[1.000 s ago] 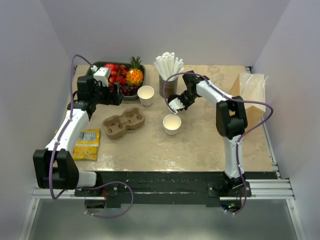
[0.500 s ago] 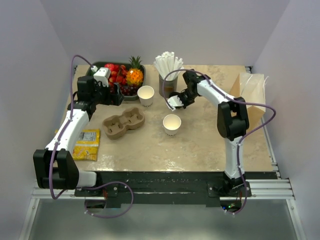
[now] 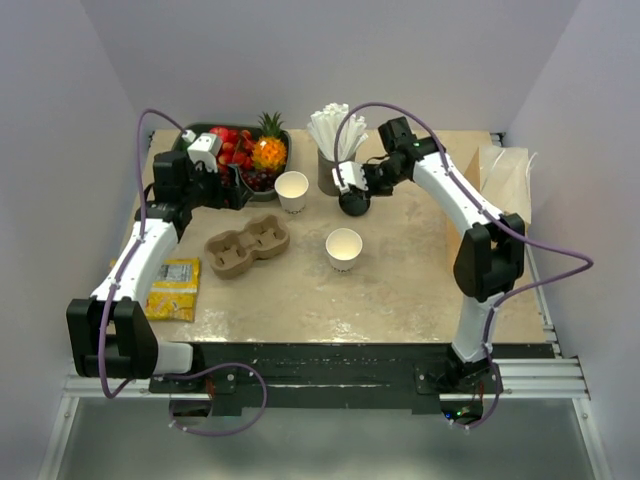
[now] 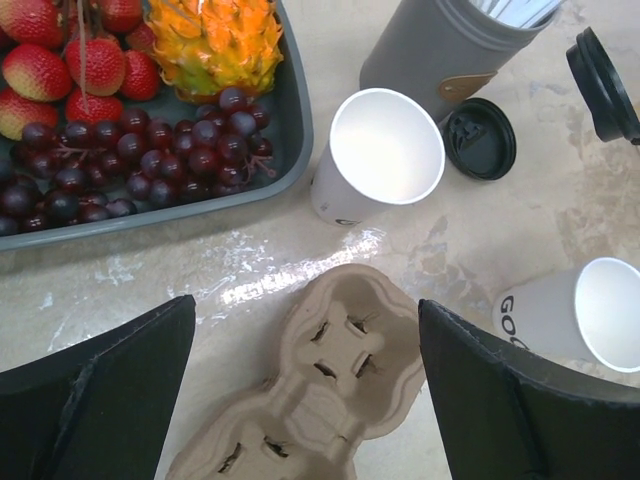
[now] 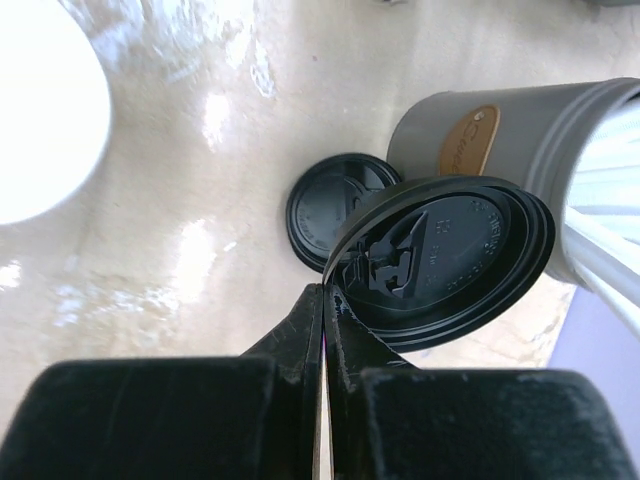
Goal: Pack the takeout coffee
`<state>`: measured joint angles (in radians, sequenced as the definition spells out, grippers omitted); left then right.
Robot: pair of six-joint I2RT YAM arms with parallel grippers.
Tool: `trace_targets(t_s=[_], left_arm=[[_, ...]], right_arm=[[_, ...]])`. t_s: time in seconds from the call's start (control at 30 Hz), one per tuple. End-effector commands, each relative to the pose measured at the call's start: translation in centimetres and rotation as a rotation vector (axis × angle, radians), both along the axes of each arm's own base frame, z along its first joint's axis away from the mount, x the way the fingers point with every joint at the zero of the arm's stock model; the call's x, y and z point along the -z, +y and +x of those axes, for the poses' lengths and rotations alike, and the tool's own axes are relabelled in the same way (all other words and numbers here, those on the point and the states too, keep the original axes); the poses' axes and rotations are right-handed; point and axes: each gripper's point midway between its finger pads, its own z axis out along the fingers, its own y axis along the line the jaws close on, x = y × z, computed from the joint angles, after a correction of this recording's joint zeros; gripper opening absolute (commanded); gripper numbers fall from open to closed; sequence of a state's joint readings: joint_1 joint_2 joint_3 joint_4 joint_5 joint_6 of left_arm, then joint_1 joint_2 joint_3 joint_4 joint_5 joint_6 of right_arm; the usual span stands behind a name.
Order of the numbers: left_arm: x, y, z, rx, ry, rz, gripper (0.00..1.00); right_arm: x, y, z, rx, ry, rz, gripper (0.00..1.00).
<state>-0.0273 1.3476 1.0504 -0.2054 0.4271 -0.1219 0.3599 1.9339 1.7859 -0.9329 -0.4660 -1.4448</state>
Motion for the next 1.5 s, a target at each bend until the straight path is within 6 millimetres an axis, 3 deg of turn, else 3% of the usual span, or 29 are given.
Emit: trace_targets(t_s=[0.0, 0.23, 0.3, 0.43, 0.57, 0.73, 0.8, 0.97, 1.03, 1.23, 1.47], left_arm=[[-1.5, -0.9, 0.1, 0.033, -0.057, -0.059, 0.96], [-2.6, -3.8, -0.5, 0.142, -0.113, -0.042, 0.94], [-2.7, -4.9, -0.8, 0.17, -0.131, -0.029, 0.94], [-3.7, -8.4, -2.1, 0.258, -0.179, -0.02, 0.94], [-4.9, -9.5, -2.9, 0.267, -0.165, -0.081, 0.94], [-4.0, -9.2, -3.5, 0.294, -0.153, -0.029, 0.94], [-4.4, -9.1, -3.1, 0.307, -0.167, 0.003, 0.94], [-4.4, -9.0, -2.2, 0.32, -0.182, 0.043, 0.94], [-4.0, -9.5, -1.9, 0.339, -0.166, 0.031, 0.95], [-1.9, -11.0, -2.1, 0.397, -0.118, 0.02, 0.95], [-1.2, -12.9, -3.3, 0.464, -0.151, 0.076, 0.95]], right_arm=[[-5.8, 1.4, -2.9, 0.104, 0.071, 0.183, 0.0], [-14.7, 3.6, -7.3, 0.286, 0.239, 0.523, 0.0], [-15.4, 4.2, -8.7, 0.346, 0.358, 0.592, 0.0], [-17.7, 4.6, -9.6, 0.448, 0.44, 0.709, 0.0], [-19.1, 5.0, -11.4, 0.456, 0.538, 0.75, 0.0], [-18.3, 5.4, -14.8, 0.388, 0.709, 0.746, 0.0], [-17.1, 5.7, -16.2, 0.354, 0.806, 0.749, 0.0], [-13.8, 6.6, -17.7, 0.35, 1.087, 0.718, 0.0], [-13.3, 6.7, -18.6, 0.317, 1.186, 0.698, 0.0], [-10.6, 6.7, -18.6, 0.32, 1.287, 0.657, 0.0], [-7.5, 6.6, -17.5, 0.41, 1.381, 0.648, 0.0]])
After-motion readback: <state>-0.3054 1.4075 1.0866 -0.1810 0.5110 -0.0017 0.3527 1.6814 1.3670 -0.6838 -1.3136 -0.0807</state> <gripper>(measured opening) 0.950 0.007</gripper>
